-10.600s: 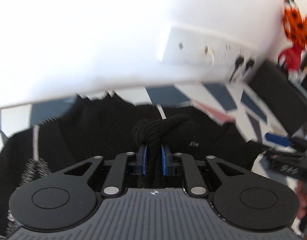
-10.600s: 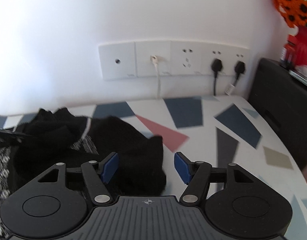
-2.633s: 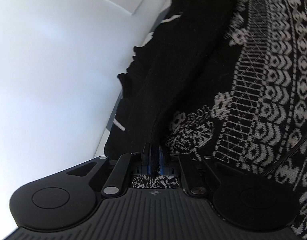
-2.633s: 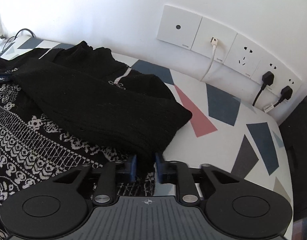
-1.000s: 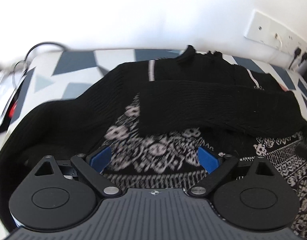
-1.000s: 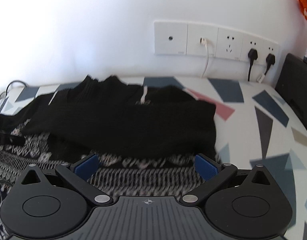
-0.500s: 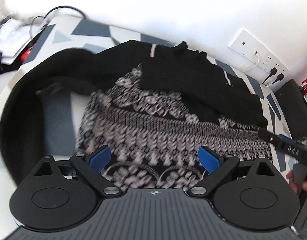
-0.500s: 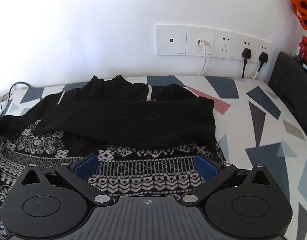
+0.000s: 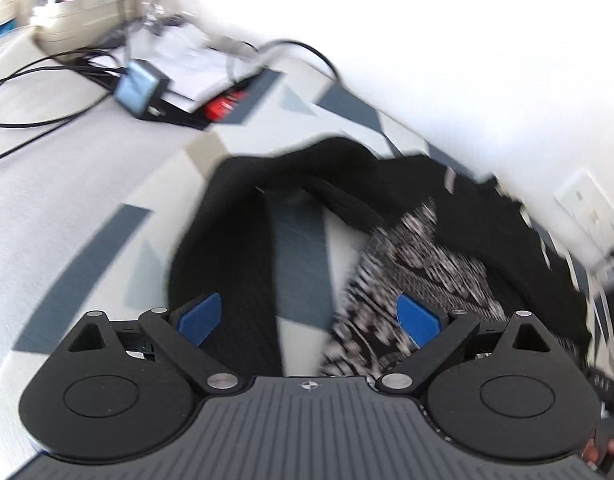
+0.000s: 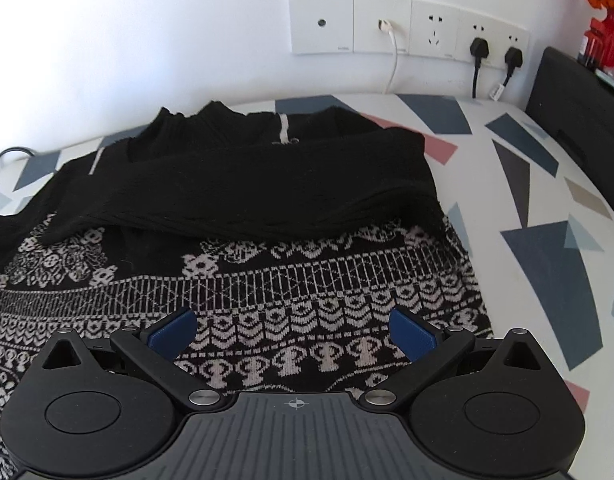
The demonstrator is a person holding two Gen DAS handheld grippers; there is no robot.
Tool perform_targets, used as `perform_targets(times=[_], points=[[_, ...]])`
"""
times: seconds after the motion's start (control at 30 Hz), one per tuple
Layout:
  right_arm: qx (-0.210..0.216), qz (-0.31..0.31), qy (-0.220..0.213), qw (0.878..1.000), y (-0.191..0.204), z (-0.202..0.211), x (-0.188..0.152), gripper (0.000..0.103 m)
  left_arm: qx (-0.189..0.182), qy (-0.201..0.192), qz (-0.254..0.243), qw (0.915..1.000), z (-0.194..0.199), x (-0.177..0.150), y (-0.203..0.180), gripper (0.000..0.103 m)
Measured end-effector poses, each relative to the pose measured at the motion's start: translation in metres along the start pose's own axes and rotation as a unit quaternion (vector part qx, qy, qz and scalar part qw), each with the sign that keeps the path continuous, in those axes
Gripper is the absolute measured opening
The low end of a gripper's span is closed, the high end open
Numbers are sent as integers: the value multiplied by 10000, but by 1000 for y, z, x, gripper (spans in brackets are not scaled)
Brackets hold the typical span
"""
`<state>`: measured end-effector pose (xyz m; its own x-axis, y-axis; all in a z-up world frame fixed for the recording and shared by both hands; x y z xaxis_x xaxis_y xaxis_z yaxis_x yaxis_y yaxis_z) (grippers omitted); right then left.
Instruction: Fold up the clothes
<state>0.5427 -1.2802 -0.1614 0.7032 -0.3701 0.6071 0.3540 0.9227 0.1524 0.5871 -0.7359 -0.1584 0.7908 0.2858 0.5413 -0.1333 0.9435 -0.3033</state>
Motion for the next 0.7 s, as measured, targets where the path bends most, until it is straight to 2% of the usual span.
perform_targets(times=[0.1, 0.13, 0.17, 0.23, 0.3, 0.37, 0.43, 0.6, 0.7], points=[[-48, -25, 119, 9999, 0, -7, 0, 102, -81, -13, 541, 9985, -9, 14, 15, 97], [-62, -6, 161, 9999, 1, -9, -1, 102, -22, -55, 656, 9978, -10, 18, 19, 97], [-77, 12, 204, 9998, 2, -11, -1, 102, 204, -120, 637, 9977, -10, 21, 20, 97], [-125, 98, 264, 9995, 4, -14, -4, 102, 728, -270, 209, 9968, -7, 24, 18, 97], [-151, 306, 256, 9991, 9, -14, -7, 102, 999, -310, -437, 9936, -5, 18, 14, 97], [-116, 402, 285, 9987, 12, -16, -10, 102, 1263, -251, -1035, 9863, -6, 10, 12, 97], [-80, 498, 314, 9982, 15, -17, -13, 102, 1474, -189, -1380, 9792, -11, 2, 10, 97], [-88, 424, 316, 9986, 18, -22, -15, 102, 1306, -42, -1415, 9813, -22, -4, 4, 90], [-66, 521, 318, 9981, 22, -23, -14, 102, 1229, 32, -1220, 9849, -32, -3, 4, 89]])
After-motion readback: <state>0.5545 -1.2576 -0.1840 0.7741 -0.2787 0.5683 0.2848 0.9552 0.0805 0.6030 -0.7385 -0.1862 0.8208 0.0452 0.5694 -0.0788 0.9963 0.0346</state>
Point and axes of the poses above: each gripper's, at about its wrist camera, not at the fingertips, and z roughly against the way its jaws point, y to its left, x to its top, the point moved 1 cm from there along -z, roughly the way its jaws point, and after that the axes turned 5 degrees about x, right-handed, at the moved point
